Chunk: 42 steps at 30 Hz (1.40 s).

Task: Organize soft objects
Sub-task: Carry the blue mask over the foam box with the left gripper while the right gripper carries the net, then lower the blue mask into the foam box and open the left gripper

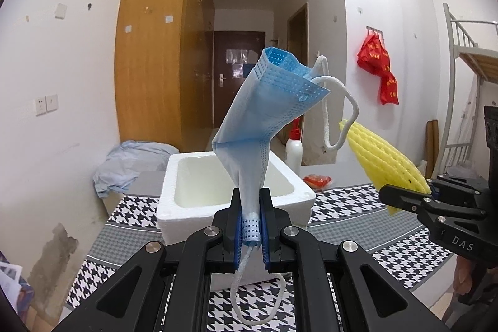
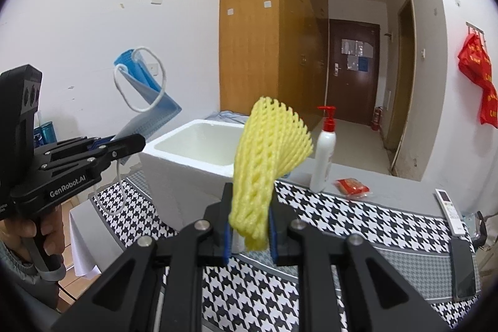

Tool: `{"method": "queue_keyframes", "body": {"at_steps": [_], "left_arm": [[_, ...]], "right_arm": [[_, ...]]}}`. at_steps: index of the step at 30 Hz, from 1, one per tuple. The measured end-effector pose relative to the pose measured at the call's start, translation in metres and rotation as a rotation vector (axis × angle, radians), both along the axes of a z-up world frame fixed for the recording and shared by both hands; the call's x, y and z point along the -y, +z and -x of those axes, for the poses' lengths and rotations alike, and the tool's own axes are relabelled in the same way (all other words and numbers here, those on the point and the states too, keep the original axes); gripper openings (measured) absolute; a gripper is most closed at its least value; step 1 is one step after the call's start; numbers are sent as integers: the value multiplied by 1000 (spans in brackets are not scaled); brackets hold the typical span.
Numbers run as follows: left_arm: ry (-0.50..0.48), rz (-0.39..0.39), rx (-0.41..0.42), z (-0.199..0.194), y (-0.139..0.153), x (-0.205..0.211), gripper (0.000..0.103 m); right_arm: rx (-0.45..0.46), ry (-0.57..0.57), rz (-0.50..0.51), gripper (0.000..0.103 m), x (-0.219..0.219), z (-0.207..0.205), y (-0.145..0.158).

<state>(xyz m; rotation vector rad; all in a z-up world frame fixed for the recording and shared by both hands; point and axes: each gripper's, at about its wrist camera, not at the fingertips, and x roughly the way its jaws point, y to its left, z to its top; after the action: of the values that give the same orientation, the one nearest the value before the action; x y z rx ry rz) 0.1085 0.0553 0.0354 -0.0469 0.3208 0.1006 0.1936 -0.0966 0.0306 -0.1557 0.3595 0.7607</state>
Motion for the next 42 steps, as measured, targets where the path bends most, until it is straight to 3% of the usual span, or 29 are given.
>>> {"method": "queue_keyframes", "body": {"at_steps": [20, 42], "left_arm": [[7, 35, -10, -23, 7, -16, 11], [5, 38, -72, -76, 4, -36, 11]], "right_arm": [[1, 53, -6, 22, -30, -11, 12], [-6, 15, 1, 22, -47, -28, 16]]}}
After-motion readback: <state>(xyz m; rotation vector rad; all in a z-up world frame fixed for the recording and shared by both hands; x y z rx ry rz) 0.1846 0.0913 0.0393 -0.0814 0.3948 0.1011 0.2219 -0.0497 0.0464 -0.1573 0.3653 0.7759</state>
